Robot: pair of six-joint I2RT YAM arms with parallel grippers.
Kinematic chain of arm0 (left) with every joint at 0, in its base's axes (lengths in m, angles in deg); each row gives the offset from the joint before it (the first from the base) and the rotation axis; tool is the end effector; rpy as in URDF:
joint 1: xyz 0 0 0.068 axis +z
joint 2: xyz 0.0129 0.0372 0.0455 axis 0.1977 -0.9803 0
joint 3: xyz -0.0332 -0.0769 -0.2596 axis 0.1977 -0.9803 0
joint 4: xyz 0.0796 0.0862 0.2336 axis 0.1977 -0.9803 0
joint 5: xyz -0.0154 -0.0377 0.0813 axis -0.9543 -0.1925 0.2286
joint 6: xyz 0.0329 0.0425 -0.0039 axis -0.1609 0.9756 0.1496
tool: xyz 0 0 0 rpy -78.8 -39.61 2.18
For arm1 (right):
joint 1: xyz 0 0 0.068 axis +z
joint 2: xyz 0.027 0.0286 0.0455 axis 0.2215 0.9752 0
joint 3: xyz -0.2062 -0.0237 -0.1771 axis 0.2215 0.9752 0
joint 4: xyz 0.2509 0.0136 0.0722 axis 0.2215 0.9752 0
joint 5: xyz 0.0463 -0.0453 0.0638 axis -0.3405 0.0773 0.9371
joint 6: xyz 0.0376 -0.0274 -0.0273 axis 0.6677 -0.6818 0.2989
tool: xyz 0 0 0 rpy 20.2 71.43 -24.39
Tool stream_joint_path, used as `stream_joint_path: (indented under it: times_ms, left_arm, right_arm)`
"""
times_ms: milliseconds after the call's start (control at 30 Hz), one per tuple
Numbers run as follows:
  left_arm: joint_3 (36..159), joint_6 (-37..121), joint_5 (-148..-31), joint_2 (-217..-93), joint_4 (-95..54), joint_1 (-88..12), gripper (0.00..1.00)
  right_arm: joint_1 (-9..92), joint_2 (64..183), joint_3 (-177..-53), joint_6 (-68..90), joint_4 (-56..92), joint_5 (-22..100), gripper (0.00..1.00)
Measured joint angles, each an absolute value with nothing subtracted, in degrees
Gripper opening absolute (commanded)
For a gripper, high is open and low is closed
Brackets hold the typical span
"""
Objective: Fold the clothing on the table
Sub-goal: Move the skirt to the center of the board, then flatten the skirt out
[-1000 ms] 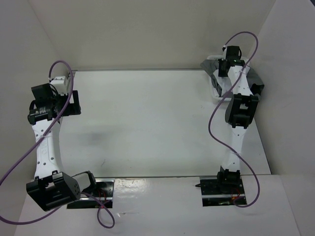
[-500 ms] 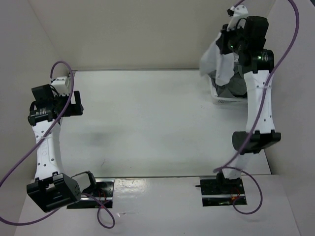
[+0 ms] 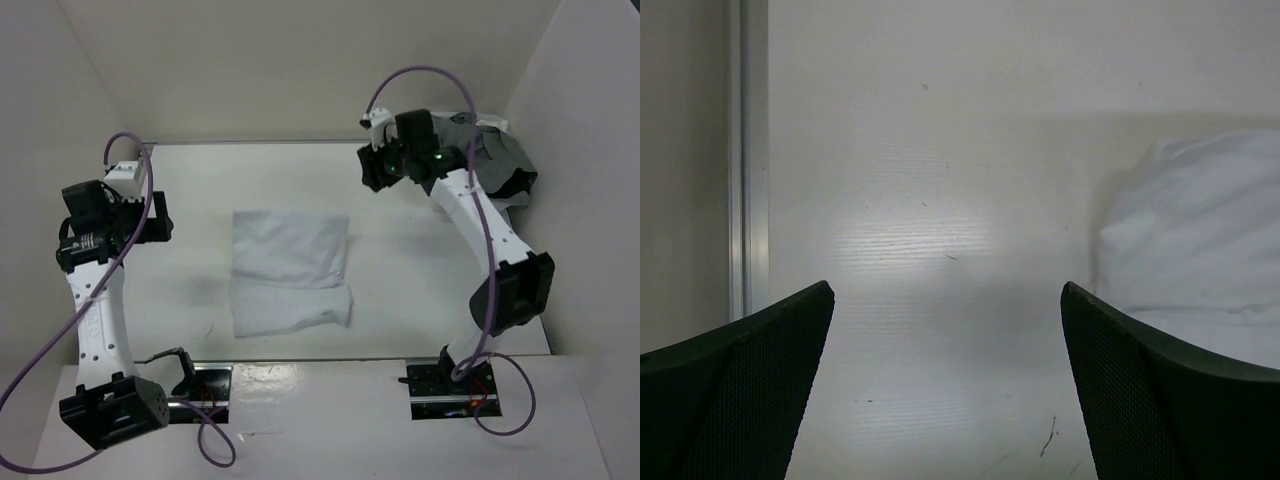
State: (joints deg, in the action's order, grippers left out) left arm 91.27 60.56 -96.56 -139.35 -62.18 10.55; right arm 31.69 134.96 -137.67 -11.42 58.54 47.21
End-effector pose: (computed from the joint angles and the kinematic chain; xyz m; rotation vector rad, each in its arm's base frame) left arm 0.2028 0.0715 0.3672 -0.1225 2.1279 0.0077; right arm 0.3367 0.1257 0.3981 -0.7981 2.0294 0.3382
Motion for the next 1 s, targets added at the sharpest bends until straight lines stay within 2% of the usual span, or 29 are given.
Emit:
stream_joint_path:
  times_ms: [67, 200, 300, 433, 667, 833, 1000]
  left_arm:
    - [90.5, 60.9, -96.8, -138.7, -62.4, 10.6, 1.0]
    - [89.5, 61.2, -97.8, -138.3, -62.8, 10.6, 1.0]
    - [89.1, 62.0, -99.9, -138.3, -63.1, 10.6, 1.0]
    - [89.1, 62.7, -103.0, -140.3, -62.7, 9.7, 0.96]
    - [89.2, 63.7, -100.8, -155.4, -58.6, -0.4, 0.87]
    - [89.2, 62.6, -96.8, -162.4, -55.3, -7.9, 0.82]
    - [89.5, 60.9, -95.4, -166.5, -51.6, -9.0, 0.73]
  right_arm:
    - [31.3, 138.3, -129.8, -11.2, 56.3, 39.4, 0.78]
    - [29.5, 149.1, -125.8, -10.3, 55.3, 26.3, 0.8]
    - [28.5, 152.3, -123.0, -9.9, 55.1, 21.4, 0.82]
    - [28.3, 147.6, -122.1, -9.7, 54.6, 23.0, 0.82]
    - [29.5, 135.0, -122.9, -9.9, 54.0, 30.8, 0.82]
    - [30.3, 133.8, -122.8, -10.3, 54.3, 34.9, 0.82]
    - [30.3, 134.6, -122.5, -10.4, 54.5, 35.5, 0.82]
